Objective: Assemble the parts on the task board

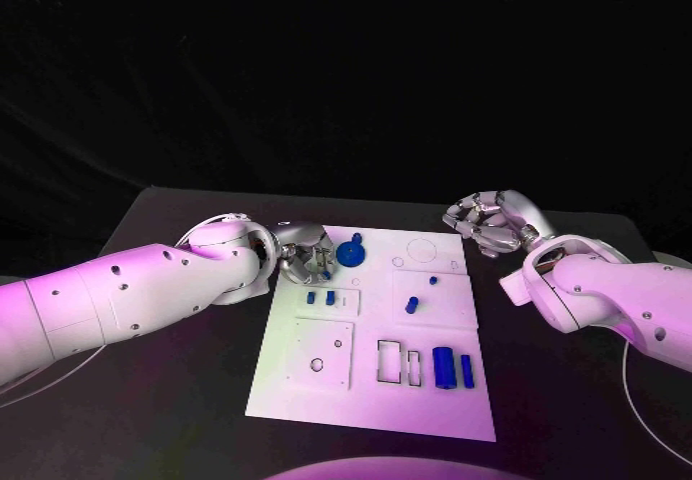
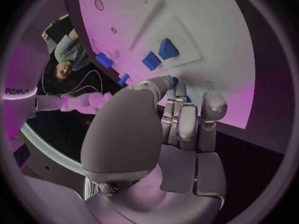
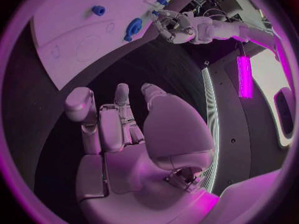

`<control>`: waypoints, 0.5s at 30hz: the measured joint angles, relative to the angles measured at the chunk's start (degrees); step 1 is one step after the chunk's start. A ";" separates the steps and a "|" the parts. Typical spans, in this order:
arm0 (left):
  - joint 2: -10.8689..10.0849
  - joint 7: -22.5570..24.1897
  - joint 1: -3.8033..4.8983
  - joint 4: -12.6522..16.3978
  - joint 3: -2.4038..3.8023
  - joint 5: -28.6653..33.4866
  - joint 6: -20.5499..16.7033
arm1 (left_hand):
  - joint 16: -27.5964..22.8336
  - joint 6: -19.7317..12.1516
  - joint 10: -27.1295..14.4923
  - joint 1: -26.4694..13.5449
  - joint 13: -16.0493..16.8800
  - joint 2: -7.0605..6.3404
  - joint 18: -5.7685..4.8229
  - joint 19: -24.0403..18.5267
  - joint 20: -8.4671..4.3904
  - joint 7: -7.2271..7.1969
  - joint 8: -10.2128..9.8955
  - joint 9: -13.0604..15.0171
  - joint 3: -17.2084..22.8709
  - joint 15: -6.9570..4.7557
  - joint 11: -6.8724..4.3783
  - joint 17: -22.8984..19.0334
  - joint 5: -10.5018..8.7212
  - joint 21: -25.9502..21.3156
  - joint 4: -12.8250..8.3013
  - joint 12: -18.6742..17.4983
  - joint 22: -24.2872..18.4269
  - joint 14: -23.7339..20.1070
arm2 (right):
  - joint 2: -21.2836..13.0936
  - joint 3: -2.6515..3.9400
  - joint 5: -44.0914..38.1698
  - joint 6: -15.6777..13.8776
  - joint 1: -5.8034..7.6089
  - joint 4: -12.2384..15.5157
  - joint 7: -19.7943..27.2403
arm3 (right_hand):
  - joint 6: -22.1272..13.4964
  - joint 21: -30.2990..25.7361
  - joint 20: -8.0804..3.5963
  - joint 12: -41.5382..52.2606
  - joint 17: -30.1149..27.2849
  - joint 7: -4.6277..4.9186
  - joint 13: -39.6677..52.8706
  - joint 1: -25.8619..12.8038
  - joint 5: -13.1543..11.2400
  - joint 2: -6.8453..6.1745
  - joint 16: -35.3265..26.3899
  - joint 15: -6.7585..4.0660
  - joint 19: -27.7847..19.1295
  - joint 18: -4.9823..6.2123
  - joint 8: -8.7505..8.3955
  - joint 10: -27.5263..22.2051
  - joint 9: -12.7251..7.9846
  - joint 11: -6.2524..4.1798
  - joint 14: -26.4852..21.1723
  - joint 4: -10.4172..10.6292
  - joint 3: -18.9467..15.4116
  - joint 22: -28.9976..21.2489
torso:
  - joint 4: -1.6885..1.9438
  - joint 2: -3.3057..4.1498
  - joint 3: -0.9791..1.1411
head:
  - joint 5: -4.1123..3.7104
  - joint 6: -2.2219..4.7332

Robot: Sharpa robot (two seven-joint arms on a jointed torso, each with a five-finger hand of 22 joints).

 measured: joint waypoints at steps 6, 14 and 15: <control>0.25 -0.04 -0.06 -0.29 0.01 -0.12 0.01 | 0.00 0.01 0.00 0.00 0.01 0.00 0.00 0.00 0.00 0.01 -0.01 -0.05 0.00 0.00 0.00 0.00 0.00 0.00 0.00 -0.23 0.00 0.00 | -0.01 0.00 0.01 0.00 0.00 0.02 0.01 | 0.00 0.00 0.00 0.00 0.00 0.00 0.00 0.00 0.00 0.00 0.00 0.00 0.00 0.00 0.00 0.00 0.00 0.00 0.00 0.00 0.00 0.00 | 0.01 -0.01 0.01 | 0.00 0.08; 0.36 -0.09 -0.11 -0.38 0.05 -0.34 0.01 | 0.00 0.29 0.01 0.00 0.04 0.00 0.00 0.00 0.00 0.00 -0.21 -0.03 0.01 0.00 0.02 -0.09 0.00 0.00 -0.33 -0.22 -0.09 0.00 | -0.15 0.00 0.01 0.00 0.00 0.06 0.01 | 0.00 0.00 0.00 0.00 0.00 0.00 -0.08 0.00 0.00 0.00 0.00 -0.12 0.00 0.00 0.00 0.00 0.00 0.00 0.13 0.00 0.00 0.00 | -0.03 0.03 0.00 | -0.10 0.12; 0.36 -0.10 -0.12 -0.36 0.06 -0.38 0.01 | 0.00 0.29 0.01 0.00 0.04 0.00 0.00 0.00 0.00 0.00 -0.21 -0.03 0.01 0.00 0.02 -0.09 0.00 0.00 -0.33 -0.22 -0.09 0.00 | -0.16 0.00 0.01 0.00 0.00 0.07 0.01 | 0.00 0.00 0.00 0.00 0.00 0.00 -0.10 0.00 0.00 0.00 0.00 -0.21 0.00 0.00 0.00 0.00 0.00 0.00 0.22 0.00 0.00 0.00 | -0.02 0.03 0.00 | -0.13 0.08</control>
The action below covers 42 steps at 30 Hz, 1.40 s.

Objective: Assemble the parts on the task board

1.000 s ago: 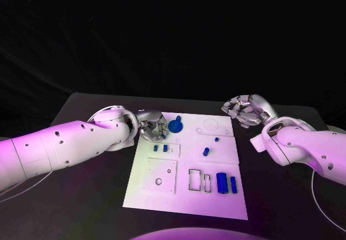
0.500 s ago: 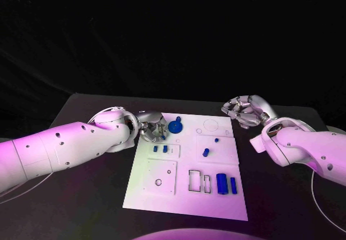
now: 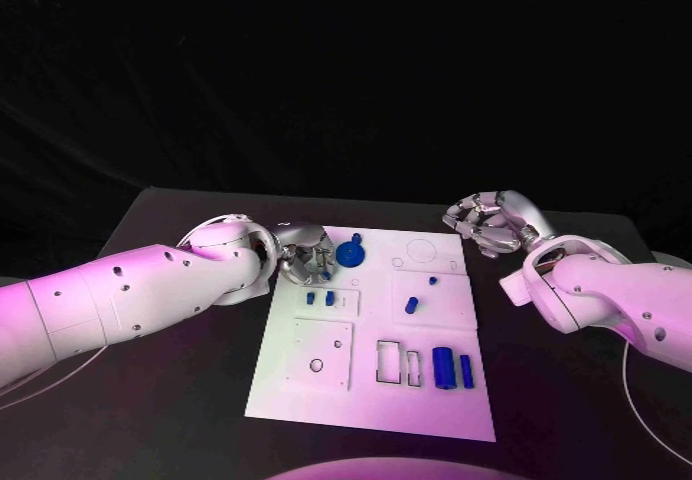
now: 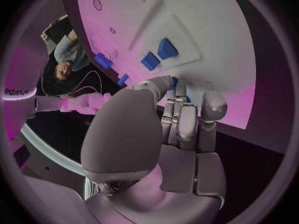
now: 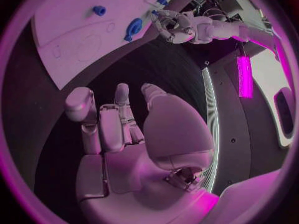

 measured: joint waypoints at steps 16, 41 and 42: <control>-0.07 -0.13 -0.22 0.08 -0.05 -0.40 -0.02 | 0.00 -1.23 -0.33 -0.67 0.42 -0.67 0.00 -0.32 0.08 0.72 -1.99 -0.29 -0.15 0.23 0.33 -0.77 0.01 -0.29 -0.15 -1.23 -0.34 -0.23 | -0.05 0.00 0.00 -0.08 0.00 -0.01 -0.04 | 0.00 -0.35 0.00 0.00 -0.17 0.00 -0.08 0.00 0.00 0.00 -0.22 0.00 0.00 0.00 0.00 0.00 0.00 0.00 0.00 0.00 0.00 -0.17 | 0.04 -0.03 -0.03 | 0.09 -0.06; -0.18 -0.56 -0.43 -0.21 -0.16 -0.55 0.15 | -0.47 -7.89 -1.59 -2.41 1.82 -1.80 0.01 -1.47 0.00 0.41 -6.66 -2.09 -0.16 0.72 0.69 -3.68 0.01 -1.55 -0.15 -1.78 -1.35 -1.75 | -0.10 0.00 -0.11 -0.29 -0.01 -0.12 -0.05 | 0.00 -1.01 0.00 0.00 -0.66 0.00 -0.19 0.00 0.22 0.00 -0.56 0.00 0.00 0.00 0.00 0.01 -0.05 0.01 0.00 0.00 0.00 -0.53 | 0.01 -0.03 0.00 | 0.24 0.04; -0.23 -0.61 -0.43 -0.24 -0.16 -0.55 0.15 | -0.47 -8.35 -1.59 -2.41 1.94 -1.80 0.01 -1.47 0.00 0.28 -6.95 -2.24 -0.16 0.72 0.69 -3.68 0.01 -1.55 -0.15 -1.78 -1.35 -1.75 | -0.15 0.00 -0.12 -0.30 -0.01 -0.11 -0.05 | 0.00 -1.01 0.00 0.00 -0.61 0.00 -0.19 0.00 0.22 0.00 -0.56 0.00 0.00 0.00 0.00 0.02 -0.05 0.01 0.00 0.00 0.00 -0.53 | 0.01 -0.03 0.00 | 0.24 0.02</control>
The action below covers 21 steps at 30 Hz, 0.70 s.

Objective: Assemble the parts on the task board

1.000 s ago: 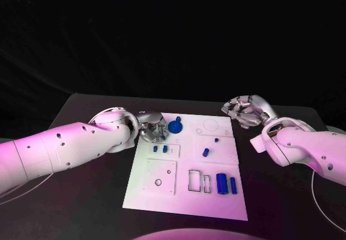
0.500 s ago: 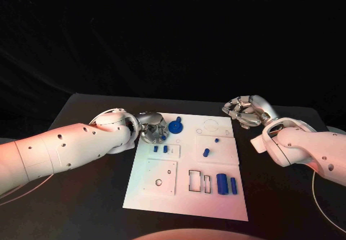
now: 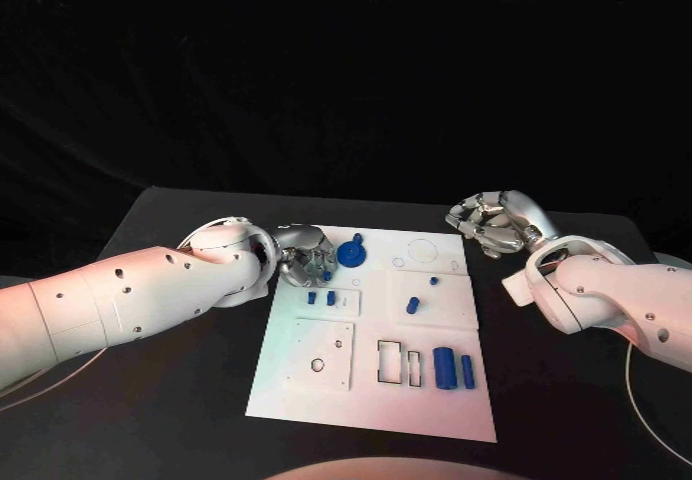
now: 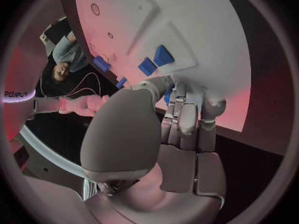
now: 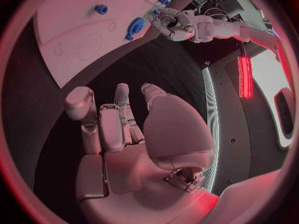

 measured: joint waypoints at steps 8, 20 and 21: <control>-0.38 -0.37 0.00 -0.21 0.01 0.00 -0.04 | 0.00 -1.15 0.00 -0.23 0.22 -0.23 0.00 -0.19 0.20 -0.29 -0.66 -0.47 0.00 -0.20 0.00 -0.55 0.00 -0.23 0.00 -0.19 -0.40 -0.21 | -0.13 0.00 -0.08 -0.03 0.00 -0.05 0.00 | 0.00 0.00 0.00 0.00 0.04 0.00 0.00 0.00 0.00 0.00 0.00 0.00 0.00 0.00 0.00 0.00 0.00 0.00 0.00 0.00 0.00 0.00 | -0.02 0.02 0.01 | -0.10 0.02; -2.42 0.50 0.00 -0.37 0.53 3.15 -0.68 | -4.73 1.34 -5.24 -2.60 1.22 -0.61 1.93 -10.29 1.30 0.55 0.99 -0.28 -1.94 1.41 1.57 -13.67 0.00 -10.28 1.94 -0.28 -10.34 -8.70 | -0.24 0.00 -0.26 0.96 0.00 -0.60 -0.07 | -0.93 1.72 0.19 -6.83 2.36 0.30 -5.58 5.11 -8.52 -0.93 0.74 0.03 1.77 0.00 -0.42 -2.74 -0.89 0.34 0.03 -0.95 1.75 1.43 | -0.03 -0.03 -0.05 | -0.18 0.18; -2.70 0.83 0.00 -0.44 0.66 4.31 -0.87 | -6.91 1.49 -6.44 -2.72 1.18 -0.60 2.26 -12.76 1.66 0.71 1.19 -0.31 -2.46 1.71 1.92 -18.63 0.00 -13.39 2.46 -0.51 -13.19 -11.65 | -0.23 0.00 -0.37 1.33 0.00 -0.71 -0.05 | -1.16 3.58 0.43 -9.52 4.07 0.56 -7.82 6.44 -11.41 -1.06 1.98 0.46 2.77 0.00 -0.97 -3.40 -1.28 0.73 0.18 -1.26 2.25 2.71 | -0.03 -0.04 -0.04 | -0.16 0.19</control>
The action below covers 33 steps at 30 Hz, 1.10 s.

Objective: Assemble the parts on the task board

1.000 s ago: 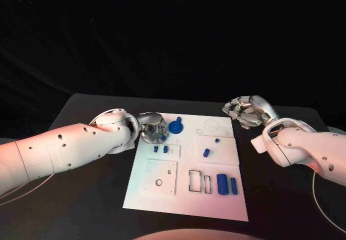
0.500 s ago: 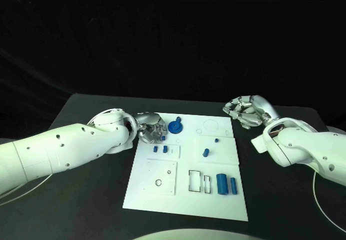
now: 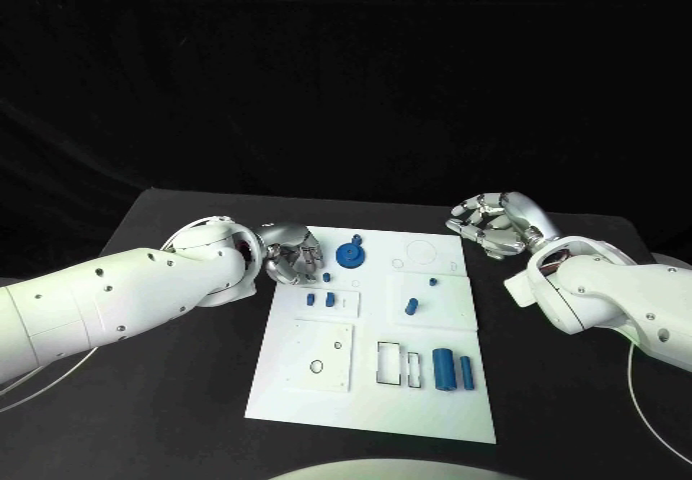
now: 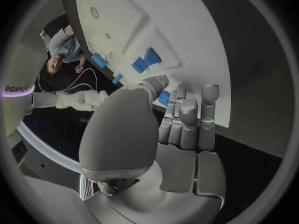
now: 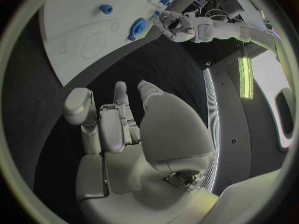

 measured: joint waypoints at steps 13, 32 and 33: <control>-4.80 10.23 0.05 0.22 0.87 36.69 -2.24 | -11.16 0.73 -1.98 0.85 -0.15 2.35 0.00 -4.56 1.32 2.18 1.83 -0.32 -0.41 1.23 1.34 -11.65 0.00 -9.96 1.37 1.99 -6.57 -10.60 | -0.02 0.00 -10.56 11.78 -0.06 -0.18 -2.10 | 4.36 10.22 0.99 -19.57 2.70 0.73 -18.77 5.99 -2.01 -3.72 2.89 1.71 4.01 -0.90 -4.43 -0.25 -4.16 1.30 -0.08 -5.88 11.62 2.12 | 0.06 -0.02 -0.07 | -1.97 0.71; -8.31 20.18 0.01 5.43 0.91 66.39 -3.56 | -18.74 1.90 2.46 0.85 -2.89 2.95 -0.01 -1.62 0.90 1.69 3.91 -0.30 -2.78 0.54 0.26 -16.13 0.00 -18.38 1.50 1.73 -13.33 -9.82 | -0.06 -0.01 -40.56 19.00 -1.56 3.73 -13.83 | 8.00 10.83 0.78 -22.98 0.58 0.00 -24.27 1.99 -2.65 -6.48 2.57 1.27 4.62 -1.79 -5.75 2.24 -5.42 0.98 -0.08 -7.59 15.15 2.11 | 0.07 0.00 -0.04 | -3.70 0.77; -8.36 20.38 0.01 5.46 0.91 66.76 -3.76 | -18.74 1.90 2.46 0.85 -2.88 2.95 -0.02 -1.62 0.90 1.69 3.91 -0.30 -2.77 0.53 0.26 -16.13 0.00 -18.38 1.50 1.73 -13.33 -9.82 | -0.01 -0.01 -41.52 18.98 -1.63 3.95 -14.34 | 8.00 10.83 0.78 -22.99 0.57 0.01 -24.33 1.99 -2.56 -6.48 2.57 1.27 4.62 -1.79 -5.76 2.24 -5.43 0.98 -0.08 -7.68 15.08 2.11 | 0.04 0.01 -0.04 | -3.64 0.77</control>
